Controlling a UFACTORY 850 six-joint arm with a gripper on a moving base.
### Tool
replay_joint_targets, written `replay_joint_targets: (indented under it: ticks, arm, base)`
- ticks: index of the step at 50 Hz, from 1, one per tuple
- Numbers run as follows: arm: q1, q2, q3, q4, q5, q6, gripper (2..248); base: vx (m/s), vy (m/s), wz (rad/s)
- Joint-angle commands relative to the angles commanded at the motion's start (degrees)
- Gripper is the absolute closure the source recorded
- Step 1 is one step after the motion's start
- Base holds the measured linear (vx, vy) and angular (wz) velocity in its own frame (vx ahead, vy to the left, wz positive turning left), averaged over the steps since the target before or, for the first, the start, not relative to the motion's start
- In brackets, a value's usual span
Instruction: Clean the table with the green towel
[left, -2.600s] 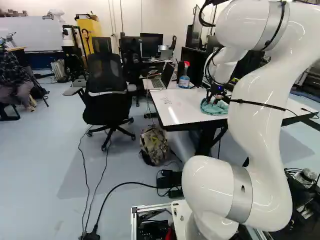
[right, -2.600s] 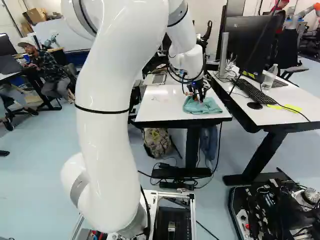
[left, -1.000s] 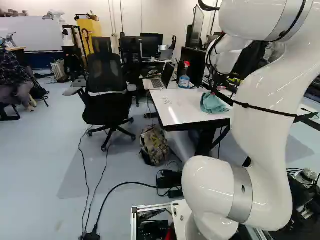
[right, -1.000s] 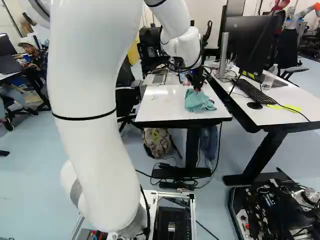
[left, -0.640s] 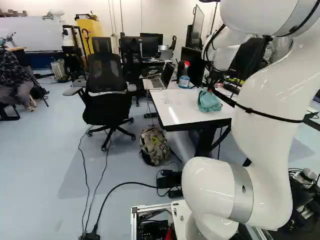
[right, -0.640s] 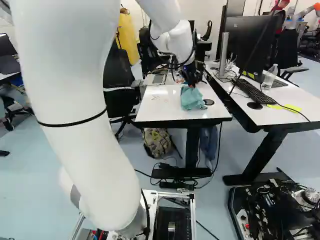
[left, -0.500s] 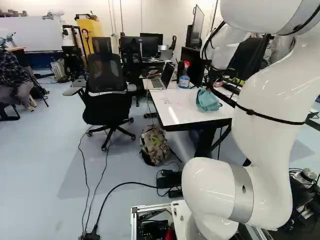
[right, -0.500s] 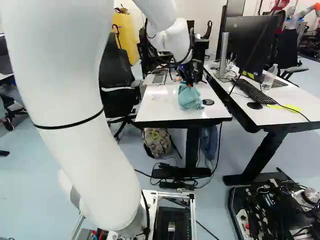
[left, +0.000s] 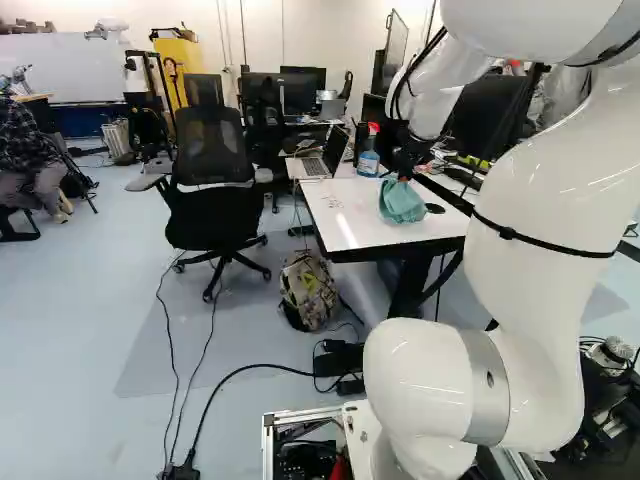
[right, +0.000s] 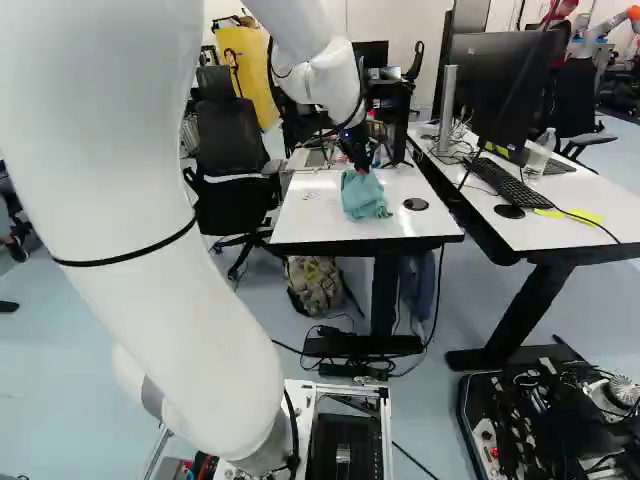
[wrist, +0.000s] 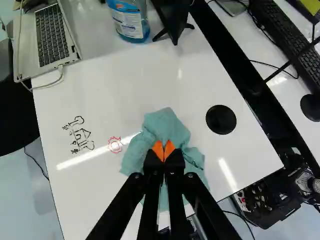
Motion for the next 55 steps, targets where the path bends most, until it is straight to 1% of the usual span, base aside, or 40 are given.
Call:
replay_joint_targets:
  ticks: [14, 38, 55]
  arm:
    - [2.65, 0.5, 0.55, 0.0, 0.0, 0.0, 229]
    - [7.23, -1.58, -1.74, 0.0, 0.0, 0.0, 229]
    - [7.38, -1.9, -1.75, 0.0, 0.0, 0.0, 229]
  base:
    - [0.0, 0.0, 0.0]
    - [0.0, 0.0, 0.0]
    - [0.0, 0.0, 0.0]
